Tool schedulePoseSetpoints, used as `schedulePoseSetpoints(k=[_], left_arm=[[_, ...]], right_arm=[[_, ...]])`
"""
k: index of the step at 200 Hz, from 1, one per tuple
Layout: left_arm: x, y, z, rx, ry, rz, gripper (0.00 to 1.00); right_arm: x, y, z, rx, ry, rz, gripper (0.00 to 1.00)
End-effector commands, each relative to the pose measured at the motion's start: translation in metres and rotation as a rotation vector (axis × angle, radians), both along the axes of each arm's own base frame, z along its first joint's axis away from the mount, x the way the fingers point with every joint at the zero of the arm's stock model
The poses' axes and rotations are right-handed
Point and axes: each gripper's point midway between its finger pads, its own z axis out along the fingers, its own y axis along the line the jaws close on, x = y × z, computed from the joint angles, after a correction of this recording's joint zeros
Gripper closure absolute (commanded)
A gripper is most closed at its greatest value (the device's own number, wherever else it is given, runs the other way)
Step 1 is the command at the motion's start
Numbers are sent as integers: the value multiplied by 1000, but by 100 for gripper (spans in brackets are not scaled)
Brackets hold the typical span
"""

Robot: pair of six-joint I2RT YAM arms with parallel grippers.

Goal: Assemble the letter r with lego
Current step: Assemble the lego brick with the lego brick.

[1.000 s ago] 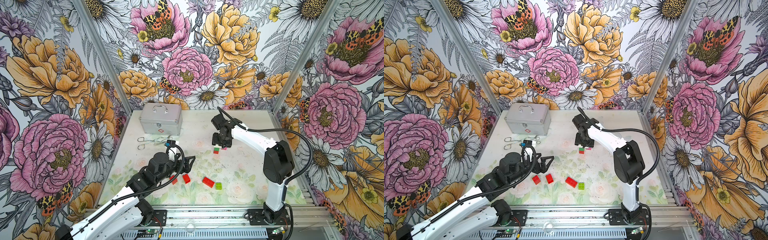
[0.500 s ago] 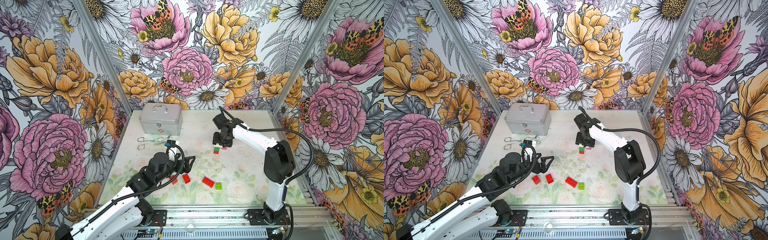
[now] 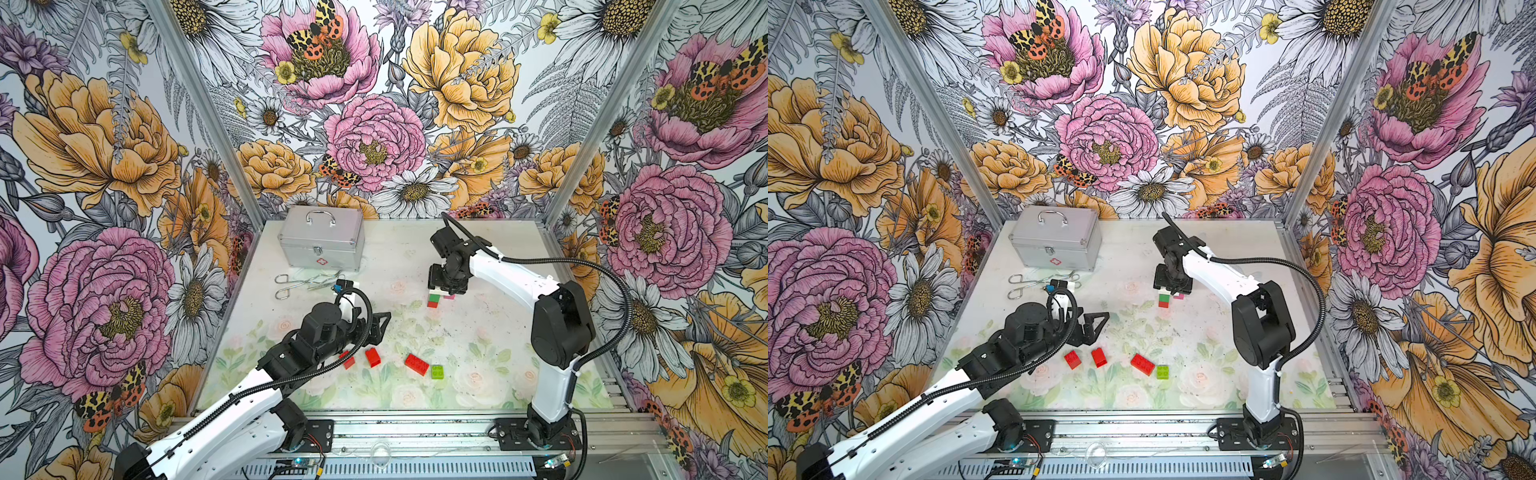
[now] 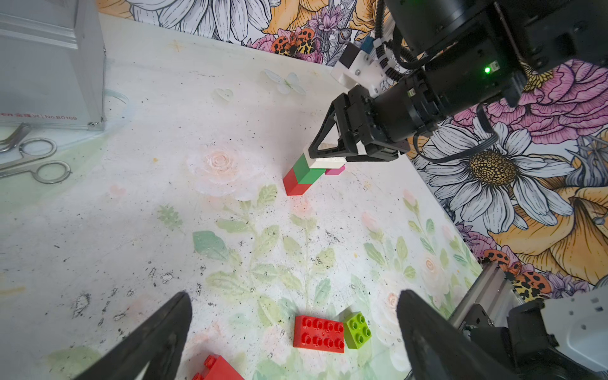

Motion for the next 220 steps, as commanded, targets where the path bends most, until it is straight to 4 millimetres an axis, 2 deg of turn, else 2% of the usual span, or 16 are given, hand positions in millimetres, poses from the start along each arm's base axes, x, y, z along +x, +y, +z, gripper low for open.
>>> schedulePoseSetpoints(k=[1, 35, 61, 130, 182, 220], left_arm=[[1, -1, 12, -14, -31, -15, 1], [1, 0, 14, -17, -34, -11, 1], [0, 1, 13, -17, -34, -8, 1], [0, 2, 12, -20, -35, -7, 1], [-1, 2, 10, -21, -34, -9, 1], [-1, 1, 7, -20, -29, -11, 1]], right_arm=[[-10, -7, -5, -27, 35, 17, 66], [-10, -9, -3, -33, 31, 17, 66], [-14, -13, -9, -58, 47, 5, 66], [-17, -11, -17, -83, 62, 10, 66], [-27, -16, -45, -139, 123, 13, 68], [-32, -16, -56, -165, 148, 27, 68]])
